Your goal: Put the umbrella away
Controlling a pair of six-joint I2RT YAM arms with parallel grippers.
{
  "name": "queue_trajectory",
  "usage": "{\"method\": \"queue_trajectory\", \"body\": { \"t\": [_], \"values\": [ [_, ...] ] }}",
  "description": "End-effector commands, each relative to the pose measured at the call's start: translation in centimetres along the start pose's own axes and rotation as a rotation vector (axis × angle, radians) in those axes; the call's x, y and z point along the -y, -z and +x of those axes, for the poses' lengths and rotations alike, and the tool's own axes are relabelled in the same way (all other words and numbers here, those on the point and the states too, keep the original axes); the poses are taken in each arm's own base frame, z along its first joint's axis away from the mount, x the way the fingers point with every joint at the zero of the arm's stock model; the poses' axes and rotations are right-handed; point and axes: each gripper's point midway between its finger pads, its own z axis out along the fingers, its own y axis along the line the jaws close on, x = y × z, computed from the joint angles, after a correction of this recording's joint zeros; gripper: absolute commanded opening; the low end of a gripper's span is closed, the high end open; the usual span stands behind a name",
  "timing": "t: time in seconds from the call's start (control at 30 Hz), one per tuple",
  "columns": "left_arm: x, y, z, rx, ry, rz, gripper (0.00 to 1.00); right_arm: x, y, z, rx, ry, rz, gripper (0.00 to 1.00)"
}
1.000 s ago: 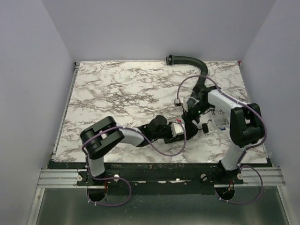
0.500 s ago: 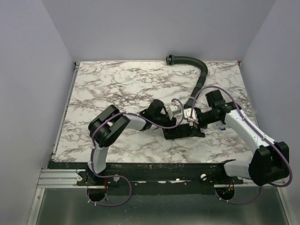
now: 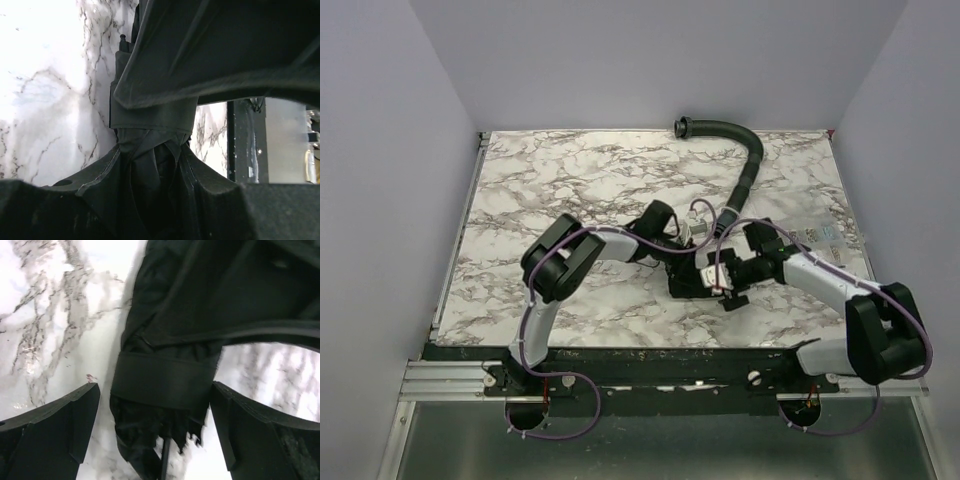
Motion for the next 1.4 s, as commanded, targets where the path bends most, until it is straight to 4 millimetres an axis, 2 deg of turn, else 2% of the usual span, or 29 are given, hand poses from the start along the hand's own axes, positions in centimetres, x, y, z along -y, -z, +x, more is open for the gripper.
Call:
{"method": "queue_trajectory", "body": {
  "t": [0.0,0.07,0.1,0.2,0.3,0.33,0.4,0.43,0.47,0.53,0.63,0.8,0.87,0.93,0.97,1.07,1.17,1.2,1.37],
  "values": [
    [-2.7,1.0,15.9,-0.379,0.506,-0.186,0.00,-1.8,-2.3,1.8,-0.074,0.030,-0.044,0.94],
    [-2.8,0.9,15.2,-0.363,0.501,-0.194,0.01,-3.2,-3.2,2.5,-0.111,0.000,-0.082,0.82],
    [-2.9,0.8,14.7,-0.345,0.504,-0.197,0.04,-3.8,-3.5,2.9,-0.128,-0.020,-0.100,0.72],
    [-2.8,0.7,12.0,-0.233,0.473,-0.200,0.20,-5.1,-3.9,3.3,-0.154,-0.104,-0.156,0.45],
    [-2.5,1.4,7.6,-0.043,0.376,-0.220,0.40,-5.4,-3.7,3.1,-0.162,-0.182,-0.184,0.29],
    [-2.0,2.0,5.7,0.027,0.330,-0.229,0.45,-5.6,-3.6,2.9,-0.163,-0.209,-0.194,0.28],
    [-1.2,3.7,2.3,0.171,0.224,-0.271,0.63,-6.1,-3.4,2.5,-0.155,-0.264,-0.229,0.26],
    [-0.7,4.7,0.6,0.245,0.157,-0.304,0.75,-6.2,-3.4,2.2,-0.151,-0.287,-0.244,0.26],
    [-0.4,5.7,-0.5,0.299,0.096,-0.344,0.97,-6.3,-3.3,2.0,-0.147,-0.318,-0.259,0.26],
    [0.6,8.1,-2.6,0.412,-0.028,-0.418,0.98,-6.7,-3.3,1.6,-0.142,-0.376,-0.296,0.25],
    [2.0,11.3,-3.7,0.527,-0.179,-0.521,0.98,-7.0,-3.4,0.9,-0.130,-0.462,-0.345,0.25],
    [3.9,15.4,-2.3,0.690,-0.349,-0.616,0.98,-7.3,-3.7,0.7,-0.152,-0.609,-0.443,0.24],
    [4.6,16.1,-1.1,0.718,-0.413,-0.603,0.98,-7.4,-3.9,0.9,-0.182,-0.683,-0.478,0.24],
    [5.7,16.0,0.1,0.708,-0.506,-0.562,0.98,-7.8,-4.1,1.1,-0.217,-0.766,-0.537,0.25],
    [6.7,15.6,0.6,0.686,-0.584,-0.522,0.98,-7.8,-4.4,1.3,-0.233,-0.807,-0.571,0.24],
    [7.7,14.3,2.4,0.592,-0.812,-0.527,0.98,-8.4,-5.0,1.7,-0.270,-0.907,-0.659,0.24],
    [7.8,12.2,3.1,0.428,-0.952,-0.549,0.97,-8.2,-5.5,2.0,-0.284,-0.936,-0.676,0.25],
    [7.2,11.5,3.4,0.357,-0.965,-0.571,0.96,-8.1,-5.6,2.1,-0.287,-0.939,-0.676,0.25],
    [5.9,9.5,2.8,0.175,-1.064,-0.603,0.96,-7.5,-5.8,2.6,-0.304,-0.937,-0.654,0.26]
  ]
}}
